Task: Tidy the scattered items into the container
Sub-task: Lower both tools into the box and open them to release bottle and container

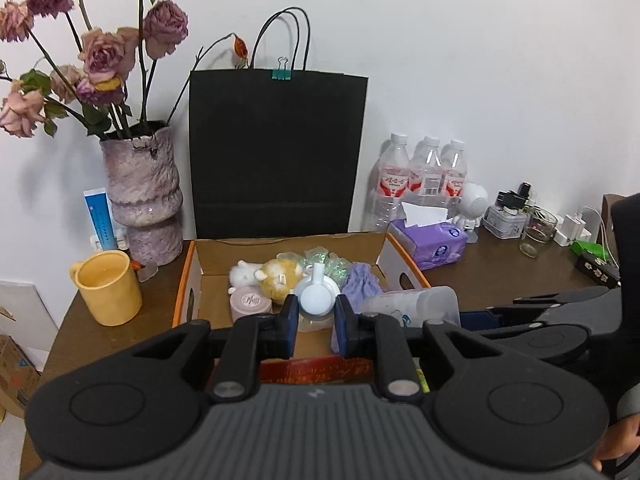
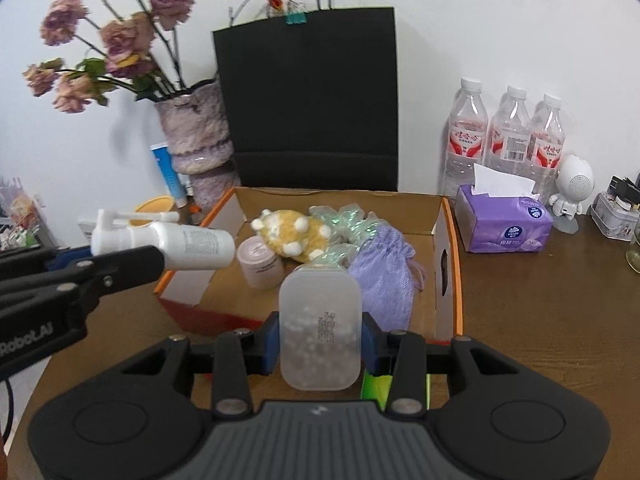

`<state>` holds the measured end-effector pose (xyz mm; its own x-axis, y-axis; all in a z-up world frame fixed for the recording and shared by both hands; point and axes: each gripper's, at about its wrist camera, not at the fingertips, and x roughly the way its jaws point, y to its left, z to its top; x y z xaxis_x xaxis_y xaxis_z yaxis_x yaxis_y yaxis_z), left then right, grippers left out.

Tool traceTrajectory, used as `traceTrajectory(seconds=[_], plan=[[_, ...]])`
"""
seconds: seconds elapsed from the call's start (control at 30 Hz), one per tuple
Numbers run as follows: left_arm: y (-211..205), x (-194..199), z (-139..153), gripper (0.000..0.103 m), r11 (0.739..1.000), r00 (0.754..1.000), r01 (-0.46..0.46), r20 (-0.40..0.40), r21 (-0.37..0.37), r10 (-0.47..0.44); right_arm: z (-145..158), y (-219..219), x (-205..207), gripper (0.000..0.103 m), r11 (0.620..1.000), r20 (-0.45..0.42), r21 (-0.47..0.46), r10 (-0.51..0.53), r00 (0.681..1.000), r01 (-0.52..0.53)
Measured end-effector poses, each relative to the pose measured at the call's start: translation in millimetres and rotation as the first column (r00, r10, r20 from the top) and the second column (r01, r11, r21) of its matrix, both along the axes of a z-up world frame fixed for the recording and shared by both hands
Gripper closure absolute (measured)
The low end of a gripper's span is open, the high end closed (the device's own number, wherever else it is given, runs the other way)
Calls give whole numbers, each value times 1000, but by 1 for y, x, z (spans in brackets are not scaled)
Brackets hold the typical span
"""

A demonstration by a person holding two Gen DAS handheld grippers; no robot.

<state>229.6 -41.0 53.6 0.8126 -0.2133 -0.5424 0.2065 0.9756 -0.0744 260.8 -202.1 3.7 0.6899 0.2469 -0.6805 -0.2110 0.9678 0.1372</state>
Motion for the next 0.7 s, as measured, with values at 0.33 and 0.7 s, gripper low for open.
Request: traceTrajectory(seconds=[0.33,0.7], plan=[[10,56,-35,84,999,997,-19,-76,-33,16,-28,-4,51,64,1000,-21,-7,-10,1000,10],[8,113,-109,84,999,979,-35,-201,-31,29,-77,16,94,64,999,-62,-38,26,998,-28]])
